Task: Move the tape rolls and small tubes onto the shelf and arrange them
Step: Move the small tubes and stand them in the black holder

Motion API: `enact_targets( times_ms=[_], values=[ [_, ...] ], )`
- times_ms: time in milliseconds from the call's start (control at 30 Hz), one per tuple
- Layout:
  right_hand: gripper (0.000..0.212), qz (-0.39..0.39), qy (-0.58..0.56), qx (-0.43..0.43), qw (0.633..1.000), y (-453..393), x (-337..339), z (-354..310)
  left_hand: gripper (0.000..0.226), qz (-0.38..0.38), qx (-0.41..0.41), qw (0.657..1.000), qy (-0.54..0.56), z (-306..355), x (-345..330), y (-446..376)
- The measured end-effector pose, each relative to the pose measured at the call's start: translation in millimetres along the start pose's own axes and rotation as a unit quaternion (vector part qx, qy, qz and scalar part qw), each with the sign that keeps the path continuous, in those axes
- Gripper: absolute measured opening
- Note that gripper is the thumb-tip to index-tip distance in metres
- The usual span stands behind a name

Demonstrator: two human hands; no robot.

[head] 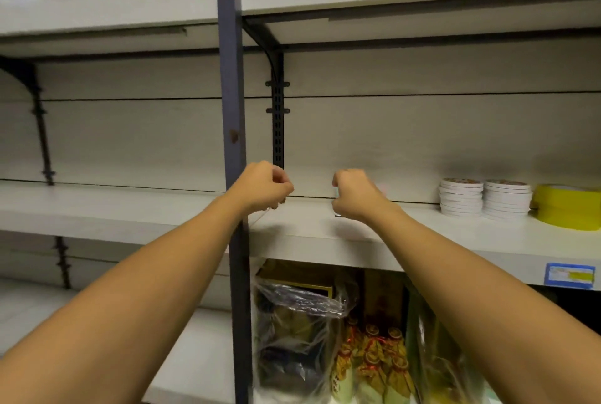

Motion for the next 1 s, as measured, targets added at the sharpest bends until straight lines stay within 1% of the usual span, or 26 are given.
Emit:
enact_targets(
  times_ms=[133,233,300,467,567,667,767,867,1000],
  values=[
    [0.031,-0.012,-0.01,0.076,0.997,10.9,4.3,-38.2,0.017,-0.009,0.007,1.0,-0.022,-1.2,25.8,24.2],
    [0.03,-0.017,-0.022,0.122,0.992,16.4,9.6,-70.5,0.022,0.01,0.028,0.999,-0.04,-16.7,53.2,42.9],
    [0.026,-0.018,-0.041,0.149,0.988,21.5,14.0,-95.7,0.022,0.017,0.051,0.996,-0.075,-31.8,71.6,55.9],
    [0.016,-0.033,-0.092,0.208,0.973,35.7,14.4,-158.2,0.019,0.0,0.101,0.977,-0.189,-77.3,114.7,83.0],
    [0.023,-0.04,-0.102,0.237,0.965,46.3,10.0,-195.1,0.02,-0.013,0.125,0.967,-0.222,-101.2,134.8,93.6],
    [0.027,-0.052,-0.091,0.238,0.966,45.7,-1.0,-225.7,0.019,-0.02,0.132,0.961,-0.24,-123.3,149.8,101.7],
    [0.029,-0.076,-0.058,0.22,0.971,41.2,-11.2,-248.1,0.019,-0.027,0.135,0.959,-0.246,-146.5,164.3,107.5],
    [0.033,-0.104,-0.04,0.184,0.977,30.1,-23.1,-264.8,0.021,-0.041,0.136,0.956,-0.257,-175.8,180.1,109.7],
    [0.033,-0.117,-0.027,0.138,0.983,8.3,-44.2,-290.9,0.021,-0.035,0.136,0.956,-0.256,-222.9,204.6,107.7]
  ],
)
Point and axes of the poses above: each hand's wrist, its own y-axis away from the middle knuckle, its own x-axis out of the back of the hand, z = x × y, the point moved 4 cm from there along -y, towards the middle knuckle, and after that the axes turned 6 degrees about -x, right-handed, at the moved point
